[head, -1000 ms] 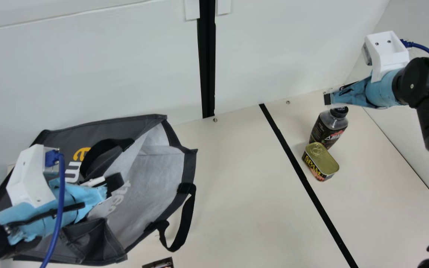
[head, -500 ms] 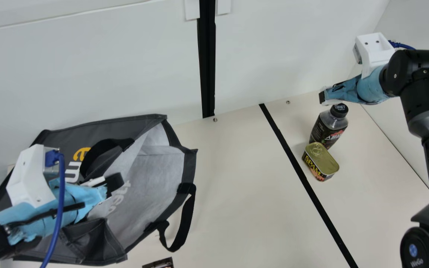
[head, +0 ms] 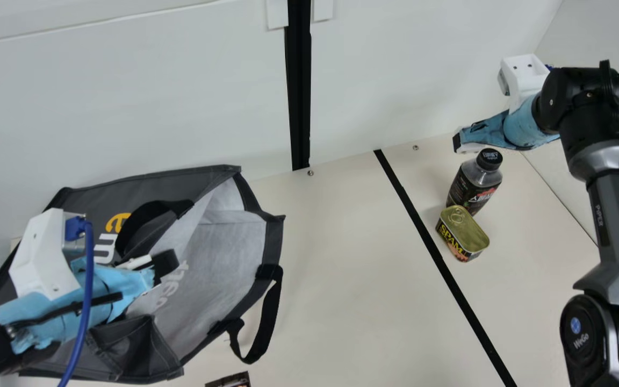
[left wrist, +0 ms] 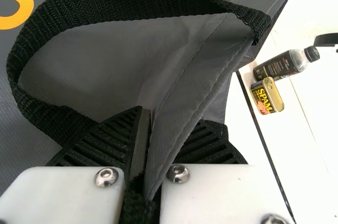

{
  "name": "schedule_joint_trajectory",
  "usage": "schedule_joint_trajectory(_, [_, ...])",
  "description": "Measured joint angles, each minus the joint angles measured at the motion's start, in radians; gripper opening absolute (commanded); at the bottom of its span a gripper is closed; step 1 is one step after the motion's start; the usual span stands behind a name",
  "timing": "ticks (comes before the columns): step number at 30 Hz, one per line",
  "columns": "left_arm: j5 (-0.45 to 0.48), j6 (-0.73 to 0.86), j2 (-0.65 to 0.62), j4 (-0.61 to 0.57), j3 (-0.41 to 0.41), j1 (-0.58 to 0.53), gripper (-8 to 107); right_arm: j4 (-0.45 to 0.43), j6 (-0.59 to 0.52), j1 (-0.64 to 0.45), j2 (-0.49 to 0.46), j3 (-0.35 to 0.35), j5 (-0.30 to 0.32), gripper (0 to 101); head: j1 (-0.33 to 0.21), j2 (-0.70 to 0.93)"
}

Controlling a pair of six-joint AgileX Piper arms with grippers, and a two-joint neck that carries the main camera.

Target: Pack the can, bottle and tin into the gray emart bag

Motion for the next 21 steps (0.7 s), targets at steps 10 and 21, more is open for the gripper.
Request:
schedule_joint_trajectory(10, [0.000,0.000,0.000,0.000,0.000,0.000,10,0.007,0.008,-0.001,0.044,-0.012,0.014,91,0.000,0.000])
schedule_joint_trajectory(21, [0.000,0.000,0.000,0.000,0.000,0.000,10,0.000,0.020,-0.001,0.065,0.003,0.022,91,0.000,0.000])
